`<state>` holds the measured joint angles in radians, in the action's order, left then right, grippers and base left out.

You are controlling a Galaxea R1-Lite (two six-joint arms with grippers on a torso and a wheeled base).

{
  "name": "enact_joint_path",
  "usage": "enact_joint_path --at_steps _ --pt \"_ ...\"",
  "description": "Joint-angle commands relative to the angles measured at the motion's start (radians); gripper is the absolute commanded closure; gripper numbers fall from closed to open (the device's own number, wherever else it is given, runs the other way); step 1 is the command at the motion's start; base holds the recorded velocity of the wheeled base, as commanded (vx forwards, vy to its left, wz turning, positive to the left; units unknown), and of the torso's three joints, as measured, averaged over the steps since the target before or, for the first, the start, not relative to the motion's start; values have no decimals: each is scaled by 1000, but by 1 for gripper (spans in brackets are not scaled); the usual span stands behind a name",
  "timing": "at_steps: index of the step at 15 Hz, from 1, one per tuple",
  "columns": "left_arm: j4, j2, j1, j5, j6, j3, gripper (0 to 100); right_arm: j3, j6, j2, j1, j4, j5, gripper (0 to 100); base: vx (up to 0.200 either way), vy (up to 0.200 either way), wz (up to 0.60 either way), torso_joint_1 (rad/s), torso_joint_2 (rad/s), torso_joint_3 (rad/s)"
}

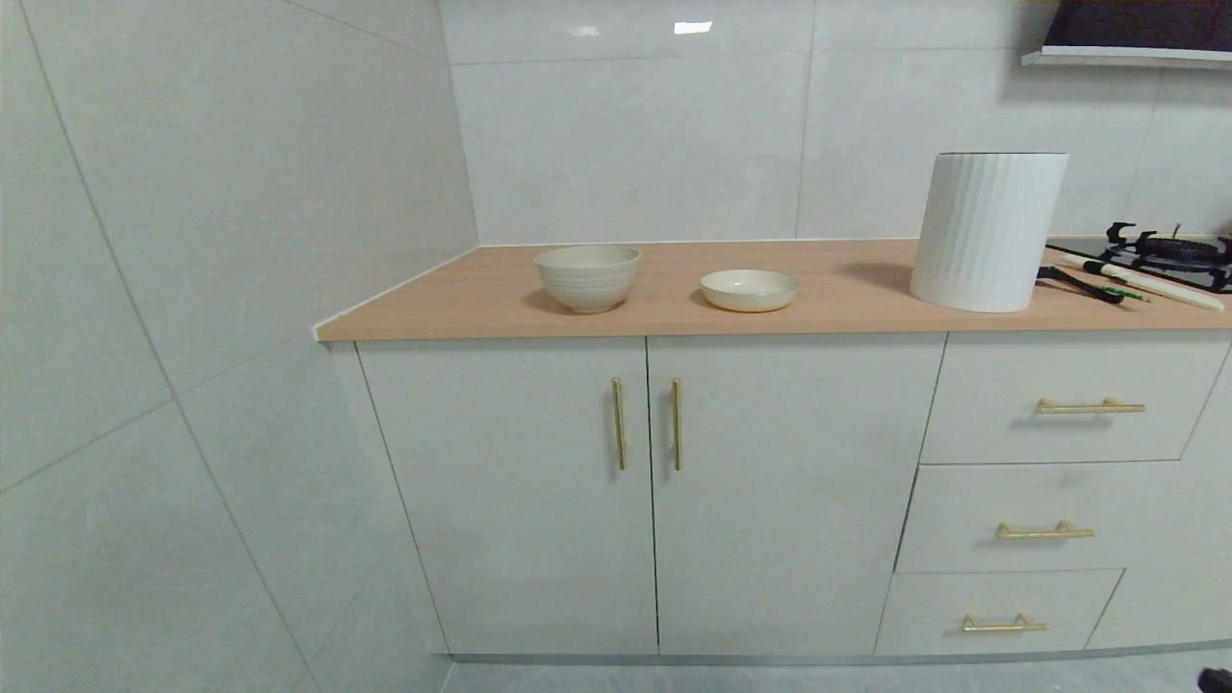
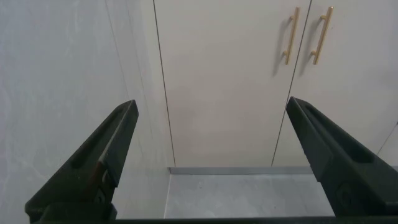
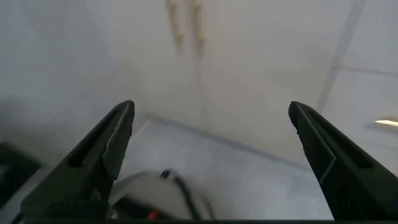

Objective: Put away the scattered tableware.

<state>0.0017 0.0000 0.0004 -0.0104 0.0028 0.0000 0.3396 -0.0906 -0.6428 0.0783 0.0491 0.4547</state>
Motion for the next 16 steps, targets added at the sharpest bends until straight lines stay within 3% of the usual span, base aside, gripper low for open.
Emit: enact_joint_path --at_steps 1,2,4,5,10,12,16 --pt "0 0 0 0 0 0 0 136 -4 -420 140 130 44 0 0 0 0 0 0 0" --pt "0 0 1 0 0 0 0 203 -6 -577 201 229 42 0 0 0 0 0 0 0" --pt "0 2 1 0 0 0 0 269 -12 -712 236 294 41 0 0 0 0 0 0 0" --pt "0 0 1 0 0 0 0 371 -46 -834 281 334 41 0 0 0 0 0 0 0" --pt "0 0 1 0 2 0 0 687 -93 -1127 353 337 42 0 0 0 0 0 0 0" --pt "0 0 0 0 0 0 0 727 -98 -1193 356 340 44 0 0 0 0 0 0 0" --pt "0 2 0 1 -1 -2 0 730 -104 -1281 385 365 45 0 200 0 0 1 1 1"
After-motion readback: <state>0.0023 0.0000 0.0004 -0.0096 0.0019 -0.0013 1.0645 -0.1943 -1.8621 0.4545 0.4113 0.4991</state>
